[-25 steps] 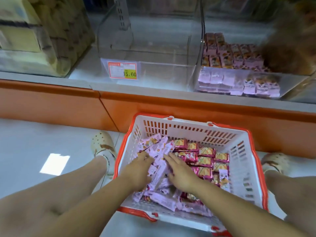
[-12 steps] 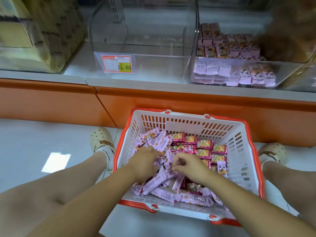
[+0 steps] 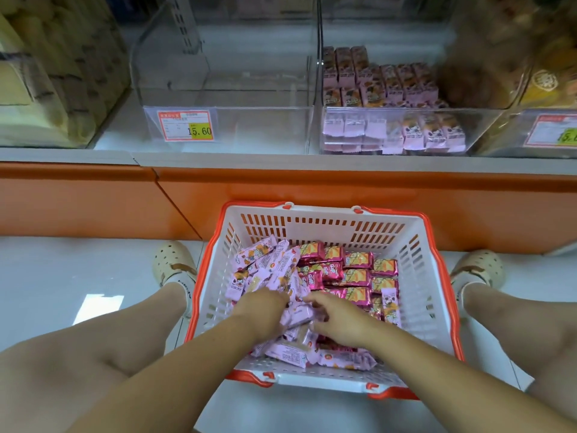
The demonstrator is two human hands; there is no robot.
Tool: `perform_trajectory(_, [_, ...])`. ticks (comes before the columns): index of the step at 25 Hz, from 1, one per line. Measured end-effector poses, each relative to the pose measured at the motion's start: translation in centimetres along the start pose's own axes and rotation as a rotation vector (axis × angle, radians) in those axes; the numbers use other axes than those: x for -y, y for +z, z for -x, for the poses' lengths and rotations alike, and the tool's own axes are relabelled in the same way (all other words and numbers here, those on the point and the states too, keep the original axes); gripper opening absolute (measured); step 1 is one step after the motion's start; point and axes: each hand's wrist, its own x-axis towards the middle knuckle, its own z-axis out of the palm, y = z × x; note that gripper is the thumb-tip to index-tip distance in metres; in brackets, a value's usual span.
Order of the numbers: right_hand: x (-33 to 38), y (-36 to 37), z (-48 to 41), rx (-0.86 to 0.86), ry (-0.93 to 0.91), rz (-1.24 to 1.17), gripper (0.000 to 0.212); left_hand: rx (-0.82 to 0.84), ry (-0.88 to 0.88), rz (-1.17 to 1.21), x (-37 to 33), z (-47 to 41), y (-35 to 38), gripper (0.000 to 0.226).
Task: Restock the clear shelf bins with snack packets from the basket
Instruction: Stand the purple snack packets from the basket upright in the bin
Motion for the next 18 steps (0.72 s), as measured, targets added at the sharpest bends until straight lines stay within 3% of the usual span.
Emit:
perform_trajectory(2, [-0.2,0.5,0.0,-0.036,-0.018,0.068,0.061,-0.070,0.025,0.003,-0.3,-0.1,0.0,0.028])
perform_trajectory(4, [-0.2,0.6,0.2,-0.101,-0.036,0.040,0.067,-0.157,0.036,0.194,-0.2,-0.1,-0.7,0.036])
perform_trajectory(9, [1.0,-0.3,1.2,-0.273,-0.066,-0.420,0.085,-0.200,-0.080,1.035,-1.0,-0.2,-2.6,0.049])
perform_trajectory(12, [1.4,-1.1,1.6,-0.294,-0.027,-0.637,0.078,-0.199,-0.078,1.257,-1.9,-0.4,-3.3,0.045])
perform_trajectory(15, [0.6,-2.4,2.1,-0.285,0.041,-0.814,0.053,-0.155,-0.013,1.296,-2.2,-0.2,-4.5,0.051])
perform_trajectory(18, [-0.3,-3.6,3.2,-0.161,0.041,-1.185,0.034,-0.094,0.075,1.300,-2.6,0.1,-5.7,0.056])
